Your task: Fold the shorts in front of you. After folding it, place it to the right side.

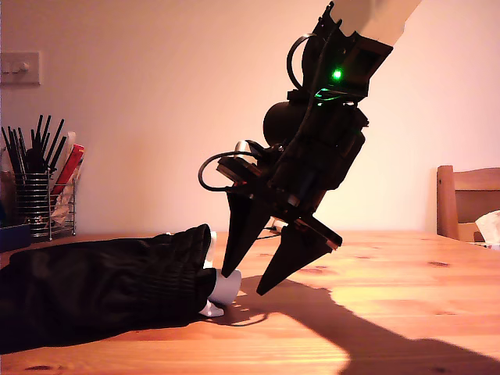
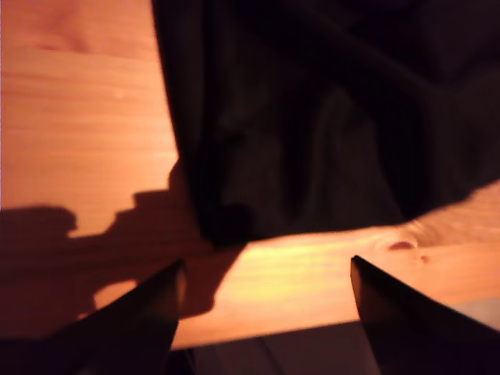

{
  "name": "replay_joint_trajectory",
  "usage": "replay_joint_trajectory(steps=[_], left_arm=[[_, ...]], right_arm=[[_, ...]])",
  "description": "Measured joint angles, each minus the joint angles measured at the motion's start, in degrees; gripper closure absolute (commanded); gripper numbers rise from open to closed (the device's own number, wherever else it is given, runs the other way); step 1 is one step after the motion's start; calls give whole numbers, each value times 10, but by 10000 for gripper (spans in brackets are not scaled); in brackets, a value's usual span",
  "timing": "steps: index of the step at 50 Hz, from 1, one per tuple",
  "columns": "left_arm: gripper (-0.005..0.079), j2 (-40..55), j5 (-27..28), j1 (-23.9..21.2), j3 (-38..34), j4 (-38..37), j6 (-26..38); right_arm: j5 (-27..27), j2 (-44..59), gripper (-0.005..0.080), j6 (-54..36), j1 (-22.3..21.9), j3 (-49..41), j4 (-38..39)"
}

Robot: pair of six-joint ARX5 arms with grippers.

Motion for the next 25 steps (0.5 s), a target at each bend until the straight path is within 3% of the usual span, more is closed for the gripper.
replay_joint_trajectory(steps=[25], left_arm=[[148, 101, 9, -8, 16, 112, -10]], right_arm=[[-14, 0, 328, 8, 0, 0, 24]])
